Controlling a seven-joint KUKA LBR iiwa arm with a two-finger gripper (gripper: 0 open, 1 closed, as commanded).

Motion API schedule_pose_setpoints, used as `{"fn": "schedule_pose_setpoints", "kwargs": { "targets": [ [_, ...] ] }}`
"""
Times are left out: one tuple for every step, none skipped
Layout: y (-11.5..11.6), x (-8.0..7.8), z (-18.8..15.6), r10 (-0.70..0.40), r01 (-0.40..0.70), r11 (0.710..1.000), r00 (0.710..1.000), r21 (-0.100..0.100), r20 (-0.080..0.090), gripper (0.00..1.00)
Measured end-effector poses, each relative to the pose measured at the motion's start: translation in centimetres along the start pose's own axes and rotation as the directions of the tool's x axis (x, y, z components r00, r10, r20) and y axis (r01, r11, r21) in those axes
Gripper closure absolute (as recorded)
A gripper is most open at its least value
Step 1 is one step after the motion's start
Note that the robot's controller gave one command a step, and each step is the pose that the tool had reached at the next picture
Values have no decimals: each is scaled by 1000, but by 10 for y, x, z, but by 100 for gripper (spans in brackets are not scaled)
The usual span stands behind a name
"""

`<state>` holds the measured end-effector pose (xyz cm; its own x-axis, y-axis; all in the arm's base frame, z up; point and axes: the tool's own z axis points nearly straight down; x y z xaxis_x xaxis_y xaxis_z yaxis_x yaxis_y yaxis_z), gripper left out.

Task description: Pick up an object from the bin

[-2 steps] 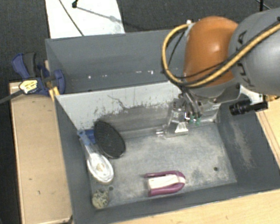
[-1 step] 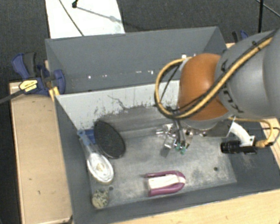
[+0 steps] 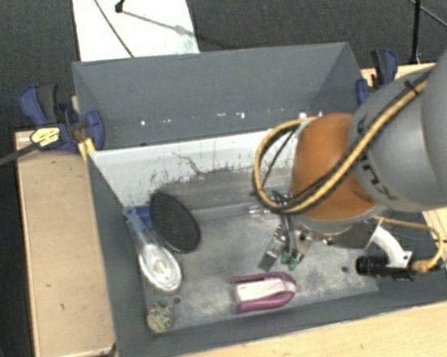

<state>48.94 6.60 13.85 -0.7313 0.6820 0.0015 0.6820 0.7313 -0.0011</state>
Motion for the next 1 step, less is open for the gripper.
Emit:
{"fn": "schedule_pose_setpoints", "kwargs": {
  "targets": [
    [5, 16, -116, -686, 686, 727, 727, -1, 9, 100]
  ]
}}
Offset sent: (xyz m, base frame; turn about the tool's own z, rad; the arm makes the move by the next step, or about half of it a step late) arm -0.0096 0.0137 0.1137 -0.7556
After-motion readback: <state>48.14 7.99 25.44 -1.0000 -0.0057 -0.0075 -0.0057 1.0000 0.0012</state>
